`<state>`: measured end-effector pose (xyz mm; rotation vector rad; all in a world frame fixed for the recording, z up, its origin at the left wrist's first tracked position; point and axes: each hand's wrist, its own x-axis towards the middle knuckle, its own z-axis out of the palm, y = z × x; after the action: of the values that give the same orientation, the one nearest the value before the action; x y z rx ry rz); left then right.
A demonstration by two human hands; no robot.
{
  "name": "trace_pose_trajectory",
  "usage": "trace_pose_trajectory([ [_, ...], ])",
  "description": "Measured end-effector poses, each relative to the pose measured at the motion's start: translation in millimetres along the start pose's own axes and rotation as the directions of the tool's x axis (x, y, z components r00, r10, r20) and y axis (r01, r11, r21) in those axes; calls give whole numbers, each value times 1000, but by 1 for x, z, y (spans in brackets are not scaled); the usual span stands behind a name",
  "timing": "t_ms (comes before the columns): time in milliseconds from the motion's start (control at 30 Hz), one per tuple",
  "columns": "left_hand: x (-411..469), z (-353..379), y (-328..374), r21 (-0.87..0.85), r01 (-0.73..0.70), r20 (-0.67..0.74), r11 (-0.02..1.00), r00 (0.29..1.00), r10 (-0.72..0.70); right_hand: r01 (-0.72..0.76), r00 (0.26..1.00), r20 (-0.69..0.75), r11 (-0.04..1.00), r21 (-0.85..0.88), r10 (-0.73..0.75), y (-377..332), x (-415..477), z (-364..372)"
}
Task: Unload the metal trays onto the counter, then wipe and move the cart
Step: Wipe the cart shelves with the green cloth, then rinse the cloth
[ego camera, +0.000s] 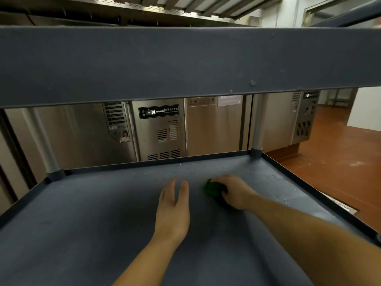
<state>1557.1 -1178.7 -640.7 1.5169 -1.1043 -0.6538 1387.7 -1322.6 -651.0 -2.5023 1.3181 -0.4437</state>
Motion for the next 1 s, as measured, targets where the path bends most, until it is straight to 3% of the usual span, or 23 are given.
trace_pose_trajectory([
  [67,1,4,1,10,3,35,1000,999,-3,-173,984,-52,984,-38,170,52,-15,-25],
  [167,2,10,1,34,30,68,999,997,-32,-448,886,-184,888,-107,425,105,-39,-52],
  [267,4,18,-4,17,70,59,997,996,-71,-557,819,-293,806,-200,493,112,-51,-56],
  [400,0,23,-6,22,80,68,997,994,-82,-520,840,-306,826,-219,448,98,-38,-35],
  [767,0,-46,-13,105,8,-21,994,1000,-5,-508,816,-241,850,138,526,42,69,-5],
  [900,2,-76,-19,119,42,-61,992,997,-35,-310,918,-162,911,271,361,-42,116,36],
  [1000,4,-91,-19,53,68,-92,996,994,-63,-98,991,-67,963,252,118,-121,138,75],
])
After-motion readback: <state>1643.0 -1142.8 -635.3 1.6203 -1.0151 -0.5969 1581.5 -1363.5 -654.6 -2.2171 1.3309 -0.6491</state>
